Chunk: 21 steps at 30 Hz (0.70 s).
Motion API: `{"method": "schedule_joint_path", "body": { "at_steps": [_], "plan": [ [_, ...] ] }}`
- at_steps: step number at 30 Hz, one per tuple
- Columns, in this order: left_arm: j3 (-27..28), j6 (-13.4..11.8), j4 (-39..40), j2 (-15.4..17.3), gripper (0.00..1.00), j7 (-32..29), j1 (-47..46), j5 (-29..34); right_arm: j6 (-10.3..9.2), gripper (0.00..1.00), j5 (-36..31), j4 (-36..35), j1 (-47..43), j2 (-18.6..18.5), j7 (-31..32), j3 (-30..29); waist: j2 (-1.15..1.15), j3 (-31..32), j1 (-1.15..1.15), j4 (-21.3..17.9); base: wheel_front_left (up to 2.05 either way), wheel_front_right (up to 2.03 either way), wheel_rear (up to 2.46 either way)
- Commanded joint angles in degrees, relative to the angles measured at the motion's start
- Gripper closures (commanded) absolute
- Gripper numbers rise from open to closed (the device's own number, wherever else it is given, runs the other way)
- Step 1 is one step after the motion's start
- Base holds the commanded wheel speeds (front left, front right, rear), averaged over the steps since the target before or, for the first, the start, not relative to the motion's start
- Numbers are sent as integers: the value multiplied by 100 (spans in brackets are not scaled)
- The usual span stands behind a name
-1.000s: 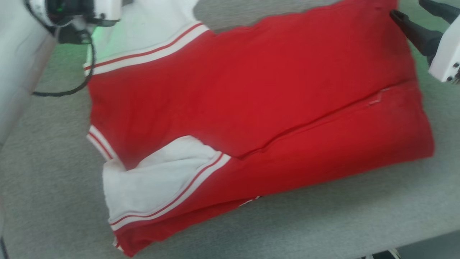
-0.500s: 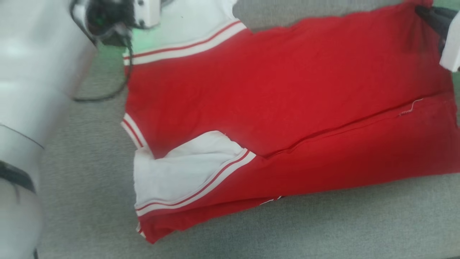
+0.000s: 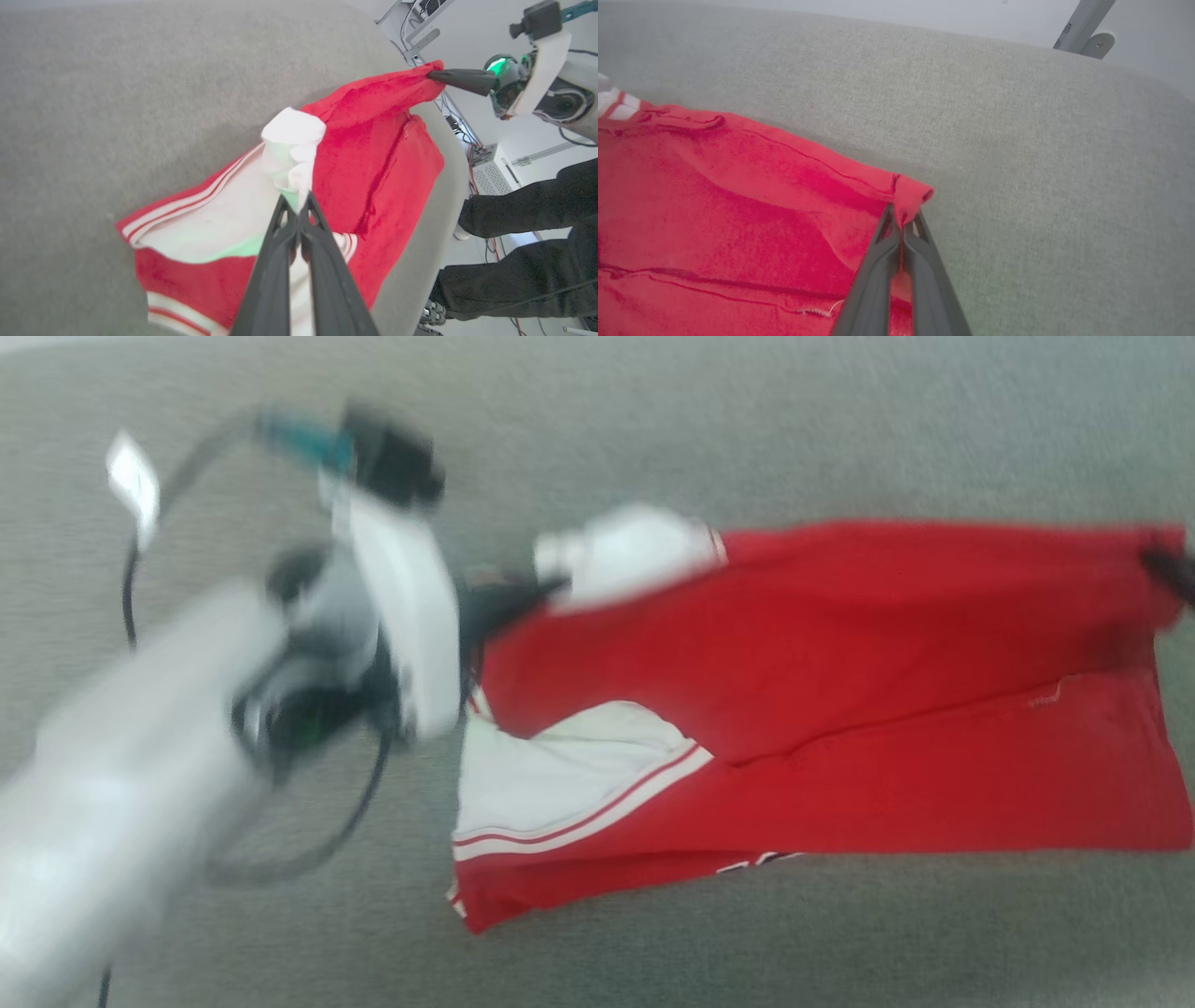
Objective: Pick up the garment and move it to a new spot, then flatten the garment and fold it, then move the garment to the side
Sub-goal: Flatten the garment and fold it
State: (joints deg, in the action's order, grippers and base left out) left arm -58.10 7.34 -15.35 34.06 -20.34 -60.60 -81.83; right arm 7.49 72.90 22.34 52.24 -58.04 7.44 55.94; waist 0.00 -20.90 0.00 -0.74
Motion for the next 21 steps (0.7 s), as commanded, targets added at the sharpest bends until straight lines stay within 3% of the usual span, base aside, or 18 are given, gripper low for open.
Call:
{"method": "schedule_joint_path", "body": {
  "at_steps": [1, 4, 8, 12, 16, 21],
  "plan": [
    [-6, 16, 248, 130, 100, 153, 268, -34, -1, 100, 74, -92, -223, -129, -101, 30, 0, 268, 0, 249, 0, 0, 0],
    [-18, -12, 1045, 615, 100, 602, 964, 34, 0, 100, 302, -341, -769, -445, -352, 18, 0, 382, 0, 338, 0, 0, 0],
    [8, -286, 2001, 1176, 100, 1170, 1839, -16, -1, 100, 590, -570, -1419, -803, -750, -54, 0, 421, 0, 373, 0, 0, 0],
    [-116, -586, 2612, 1499, 100, 1532, 2537, 2, -1, 100, 803, -701, -1897, -939, -1046, -92, 0, 368, 0, 344, 0, 0, 0],
    [-390, -768, 2475, 1315, 100, 1581, 2767, 264, -1, 100, 917, -617, -2101, -815, -1230, -127, 0, 261, 0, 336, 0, 0, 0],
    [-455, -625, 1683, 830, 100, 1602, 2630, 249, -1, 100, 747, -283, -2018, -519, -1200, -69, 0, 147, 0, 299, 0, 0, 0]
  ]
}}
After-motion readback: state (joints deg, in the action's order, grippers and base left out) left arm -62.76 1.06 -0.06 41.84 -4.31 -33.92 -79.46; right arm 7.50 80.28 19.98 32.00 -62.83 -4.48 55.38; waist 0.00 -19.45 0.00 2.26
